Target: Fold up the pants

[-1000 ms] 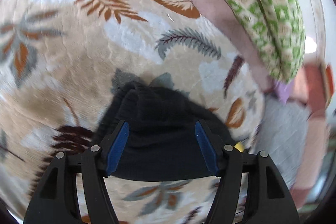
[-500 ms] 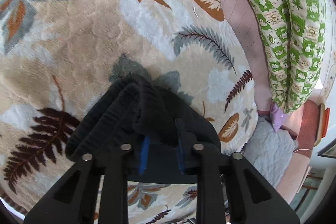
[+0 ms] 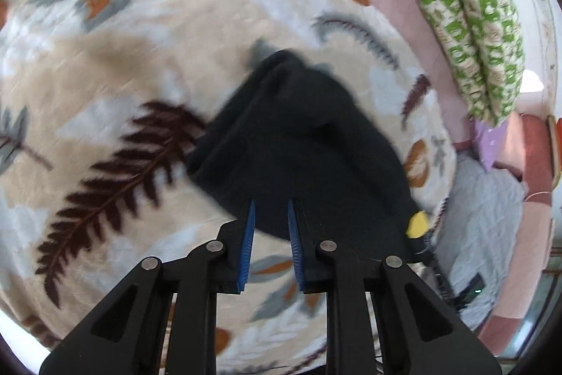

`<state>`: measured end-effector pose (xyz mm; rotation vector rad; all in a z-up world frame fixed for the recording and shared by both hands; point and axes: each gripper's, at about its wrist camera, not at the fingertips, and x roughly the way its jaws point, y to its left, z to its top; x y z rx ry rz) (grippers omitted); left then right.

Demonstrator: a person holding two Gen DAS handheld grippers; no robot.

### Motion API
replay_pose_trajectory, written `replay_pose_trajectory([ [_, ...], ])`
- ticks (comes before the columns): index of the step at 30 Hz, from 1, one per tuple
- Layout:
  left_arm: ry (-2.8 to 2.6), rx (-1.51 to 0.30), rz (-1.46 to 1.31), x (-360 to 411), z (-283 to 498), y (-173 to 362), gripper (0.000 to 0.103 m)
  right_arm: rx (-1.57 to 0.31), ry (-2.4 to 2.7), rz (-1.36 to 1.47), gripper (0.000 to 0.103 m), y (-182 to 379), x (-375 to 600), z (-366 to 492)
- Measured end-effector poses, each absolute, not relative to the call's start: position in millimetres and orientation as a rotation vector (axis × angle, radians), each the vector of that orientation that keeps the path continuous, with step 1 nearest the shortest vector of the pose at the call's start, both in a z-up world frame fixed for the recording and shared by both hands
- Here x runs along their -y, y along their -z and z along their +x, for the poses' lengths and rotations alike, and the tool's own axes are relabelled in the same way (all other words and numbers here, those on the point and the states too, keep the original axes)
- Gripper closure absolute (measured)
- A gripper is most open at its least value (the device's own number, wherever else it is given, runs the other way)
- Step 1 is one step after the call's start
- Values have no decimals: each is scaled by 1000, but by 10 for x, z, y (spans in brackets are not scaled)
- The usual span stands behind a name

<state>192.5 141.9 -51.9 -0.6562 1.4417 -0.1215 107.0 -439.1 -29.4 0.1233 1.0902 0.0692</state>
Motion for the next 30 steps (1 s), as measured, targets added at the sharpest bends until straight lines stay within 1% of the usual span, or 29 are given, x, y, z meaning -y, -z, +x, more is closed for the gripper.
replay_pose_trajectory([
  [6,116,-1517,-664,-1610,1708,880,86,-1126,-63,126,82,456,4416,873],
  [8,135,-1496,-670,-1607,1716,782,86,-1130,-48,126,81,484,4440,812],
  [9,145,-1483,-672,-1595,1736,708,86,-1133,-37,122,79,489,4449,797],
  [11,170,-1441,-682,-1543,1808,483,85,-1141,-27,135,79,482,4479,781],
  [13,188,-1412,-713,-1500,1899,321,76,-1133,-28,144,79,450,4499,766],
  [14,201,-1389,-757,-1478,1970,237,59,-1127,-27,153,79,426,4507,757],
  [15,204,-1370,-780,-1460,2016,202,37,-1123,-24,157,77,408,4510,754],
  [16,198,-1352,-798,-1439,2068,175,31,-1121,-24,158,76,399,4507,755],
  [17,177,-1333,-823,-1411,2124,171,29,-1118,-25,161,74,386,4498,754],
  [23,157,-1404,-859,-1261,2382,468,29,-1128,-41,227,73,413,4495,779],
  [26,126,-1436,-855,-1180,2479,603,29,-1128,-31,318,73,419,4582,761],
  [28,106,-1440,-862,-1173,2528,632,31,-1119,-17,410,71,413,4679,723],
  [29,93,-1446,-862,-1184,2564,652,45,-1111,-15,456,66,412,4723,705],
  [30,89,-1453,-861,-1187,2586,668,60,-1108,-15,500,58,422,4762,686],
])
